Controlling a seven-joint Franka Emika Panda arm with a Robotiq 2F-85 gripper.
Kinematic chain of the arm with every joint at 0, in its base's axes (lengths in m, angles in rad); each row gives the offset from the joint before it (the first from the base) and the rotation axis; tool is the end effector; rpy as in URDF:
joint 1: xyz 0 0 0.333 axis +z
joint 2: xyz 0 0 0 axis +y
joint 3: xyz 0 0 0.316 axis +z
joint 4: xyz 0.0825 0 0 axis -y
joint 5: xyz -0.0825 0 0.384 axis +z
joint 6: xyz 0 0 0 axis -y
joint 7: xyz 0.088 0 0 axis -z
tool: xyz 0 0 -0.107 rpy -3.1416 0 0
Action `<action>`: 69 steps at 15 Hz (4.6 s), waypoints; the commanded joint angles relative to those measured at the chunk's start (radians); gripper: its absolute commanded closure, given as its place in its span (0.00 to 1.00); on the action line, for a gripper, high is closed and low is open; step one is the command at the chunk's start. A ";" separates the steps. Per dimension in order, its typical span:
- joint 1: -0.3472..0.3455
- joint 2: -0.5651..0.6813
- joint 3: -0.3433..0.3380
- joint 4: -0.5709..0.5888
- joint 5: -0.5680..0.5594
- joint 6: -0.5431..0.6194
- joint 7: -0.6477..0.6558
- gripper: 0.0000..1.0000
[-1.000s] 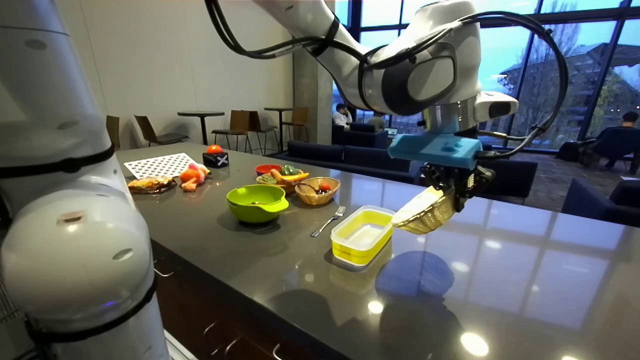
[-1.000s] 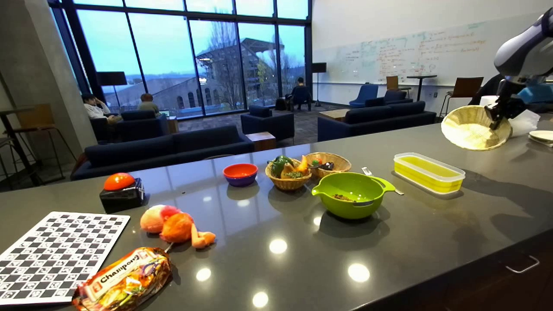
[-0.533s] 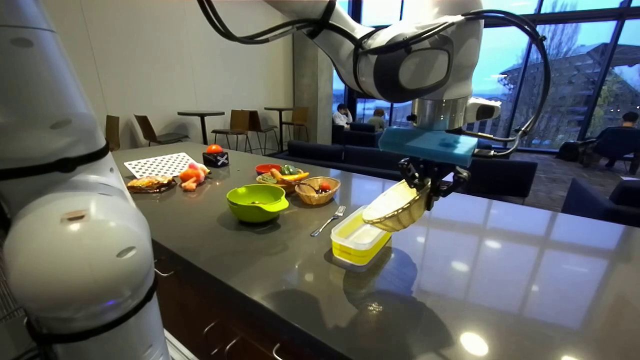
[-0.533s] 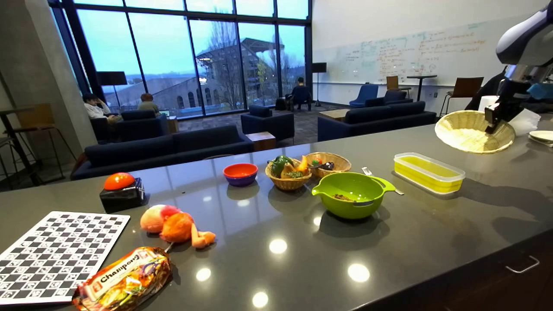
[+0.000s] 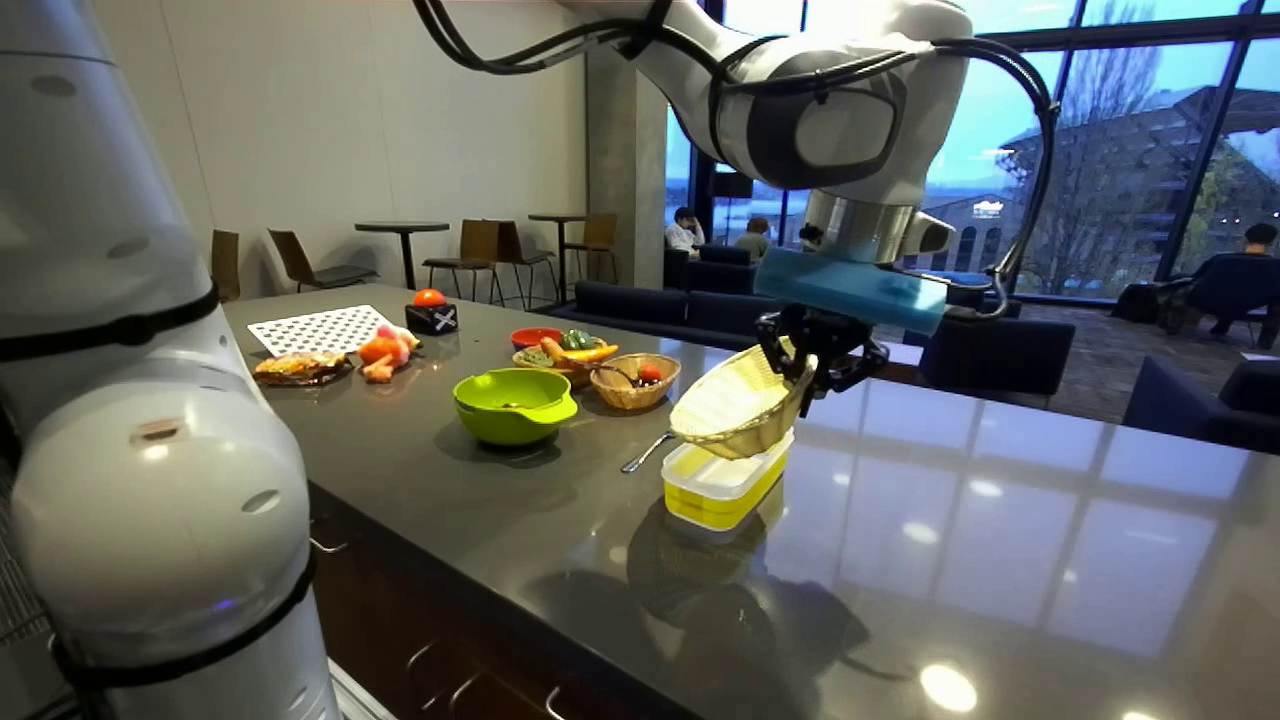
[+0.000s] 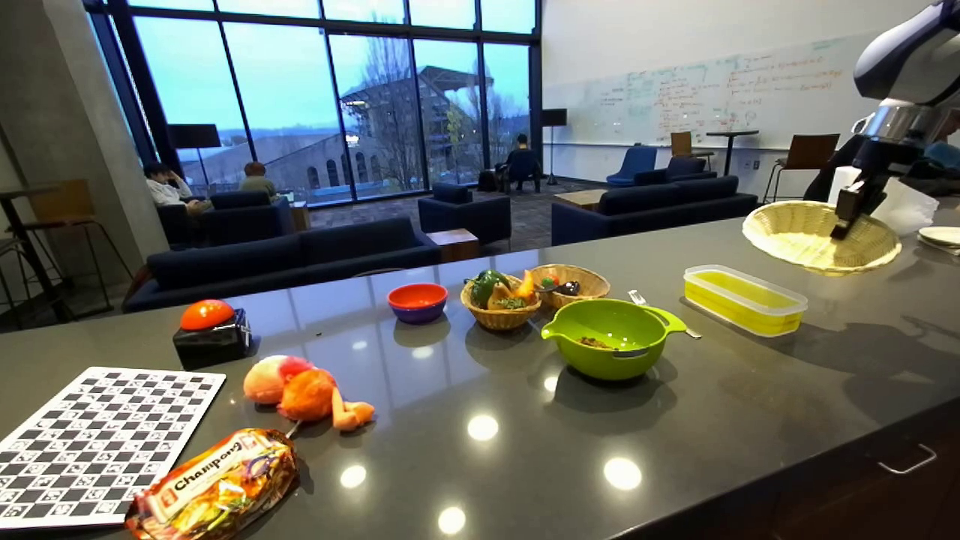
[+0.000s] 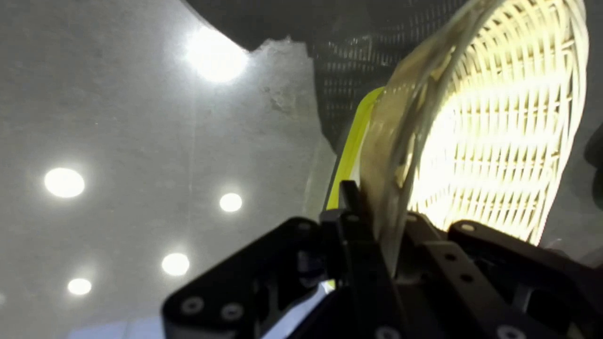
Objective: Put the first right bowl in the second right bowl
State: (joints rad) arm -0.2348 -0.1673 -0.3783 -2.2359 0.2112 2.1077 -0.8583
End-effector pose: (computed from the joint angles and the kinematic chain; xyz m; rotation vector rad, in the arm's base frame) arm 0.4117 -0.2827 0.4395 -2.9566 -0.2118 -0.2703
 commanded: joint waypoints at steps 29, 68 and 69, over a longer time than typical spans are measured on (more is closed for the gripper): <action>-0.123 0.502 0.164 0.553 0.238 -0.425 0.062 0.98; -0.203 0.546 0.197 0.409 0.465 -0.327 0.031 0.98; -0.203 0.544 0.196 0.403 0.463 -0.325 0.030 0.98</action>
State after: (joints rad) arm -0.4320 0.4118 -0.1793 -1.7883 0.6576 1.7688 -0.8182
